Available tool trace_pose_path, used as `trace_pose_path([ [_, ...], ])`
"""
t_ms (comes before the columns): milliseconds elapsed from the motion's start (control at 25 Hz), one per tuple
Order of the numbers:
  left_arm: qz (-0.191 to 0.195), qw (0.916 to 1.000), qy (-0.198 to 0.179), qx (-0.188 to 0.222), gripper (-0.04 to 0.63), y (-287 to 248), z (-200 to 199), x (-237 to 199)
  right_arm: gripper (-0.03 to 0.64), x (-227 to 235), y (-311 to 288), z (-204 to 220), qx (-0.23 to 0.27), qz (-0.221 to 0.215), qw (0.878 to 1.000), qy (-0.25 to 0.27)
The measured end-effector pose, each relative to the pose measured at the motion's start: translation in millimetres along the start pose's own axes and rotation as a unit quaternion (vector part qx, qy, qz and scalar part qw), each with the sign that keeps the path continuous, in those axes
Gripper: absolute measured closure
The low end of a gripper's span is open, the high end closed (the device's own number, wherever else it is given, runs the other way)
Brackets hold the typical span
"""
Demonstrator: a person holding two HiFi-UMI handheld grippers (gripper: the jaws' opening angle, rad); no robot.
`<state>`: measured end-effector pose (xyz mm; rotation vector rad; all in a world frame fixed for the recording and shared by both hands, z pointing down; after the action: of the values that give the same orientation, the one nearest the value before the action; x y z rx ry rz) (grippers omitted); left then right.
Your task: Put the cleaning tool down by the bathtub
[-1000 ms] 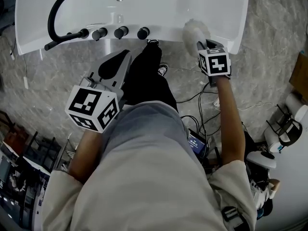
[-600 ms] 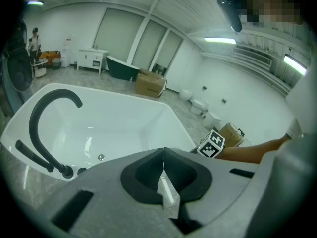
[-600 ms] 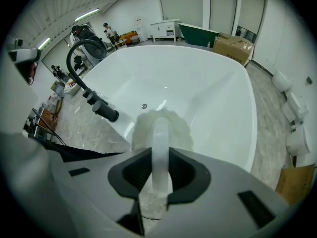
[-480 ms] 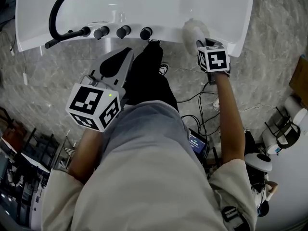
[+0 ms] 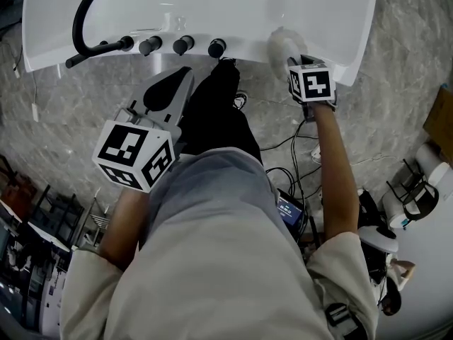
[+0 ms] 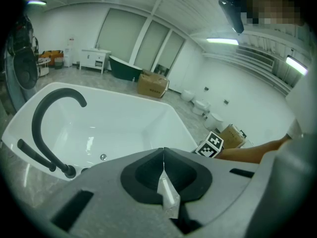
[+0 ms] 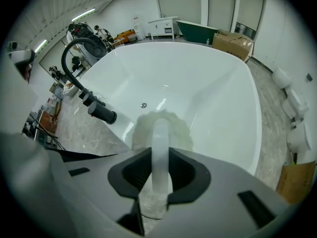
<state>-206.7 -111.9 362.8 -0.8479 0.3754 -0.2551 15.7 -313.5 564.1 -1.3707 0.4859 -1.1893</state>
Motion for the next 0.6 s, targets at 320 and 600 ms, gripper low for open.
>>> trace_pose_path([
  [320, 0.001, 0.9999, 0.010, 0.006, 0.586, 1, -1, -5, 0.535, -2, -6, -5, -0.005, -0.003, 1.000, -0.009],
  [600, 0.000, 0.9998, 0.020, 0.007, 0.586, 2, 3, -3, 0.523, 0, -8, -7, -0.010, -0.011, 1.000, -0.014],
])
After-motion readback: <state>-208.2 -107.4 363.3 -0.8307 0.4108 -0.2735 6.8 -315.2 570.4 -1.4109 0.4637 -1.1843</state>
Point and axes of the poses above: the fingertips, and each gripper's own axes: y backward along the fingers, x to its right, z out of its underside, the point moved 8 cm from there along y, backward along the fingers, and after that the axes turned 13 degrees about -z, right-handed, at the moved point
